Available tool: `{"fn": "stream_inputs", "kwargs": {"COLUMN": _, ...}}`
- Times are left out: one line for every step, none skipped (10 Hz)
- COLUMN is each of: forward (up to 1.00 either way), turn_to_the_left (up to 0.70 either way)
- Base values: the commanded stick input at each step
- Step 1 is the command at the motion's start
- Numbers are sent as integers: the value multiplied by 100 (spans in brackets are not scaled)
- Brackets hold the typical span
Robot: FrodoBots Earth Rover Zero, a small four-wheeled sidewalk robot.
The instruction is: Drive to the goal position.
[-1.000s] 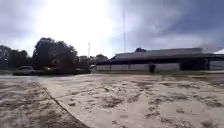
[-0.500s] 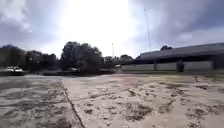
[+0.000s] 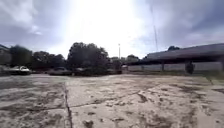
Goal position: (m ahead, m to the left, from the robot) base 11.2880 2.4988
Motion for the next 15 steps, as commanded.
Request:
{"fn": "stream_inputs", "kwargs": {"forward": 70, "turn_to_the_left": 0}}
{"fn": "stream_inputs", "kwargs": {"forward": 70, "turn_to_the_left": 0}}
{"fn": "stream_inputs", "kwargs": {"forward": 70, "turn_to_the_left": 0}}
{"fn": "stream_inputs", "kwargs": {"forward": 70, "turn_to_the_left": 0}}
{"fn": "stream_inputs", "kwargs": {"forward": 70, "turn_to_the_left": 0}}
{"fn": "stream_inputs", "kwargs": {"forward": 70, "turn_to_the_left": 0}}
{"fn": "stream_inputs", "kwargs": {"forward": 70, "turn_to_the_left": 0}}
{"fn": "stream_inputs", "kwargs": {"forward": 70, "turn_to_the_left": 0}}
{"fn": "stream_inputs", "kwargs": {"forward": 70, "turn_to_the_left": 0}}
{"fn": "stream_inputs", "kwargs": {"forward": 70, "turn_to_the_left": 0}}
{"fn": "stream_inputs", "kwargs": {"forward": 70, "turn_to_the_left": -35}}
{"fn": "stream_inputs", "kwargs": {"forward": 70, "turn_to_the_left": -35}}
{"fn": "stream_inputs", "kwargs": {"forward": 70, "turn_to_the_left": -23}}
{"fn": "stream_inputs", "kwargs": {"forward": 70, "turn_to_the_left": 0}}
{"fn": "stream_inputs", "kwargs": {"forward": 70, "turn_to_the_left": 0}}
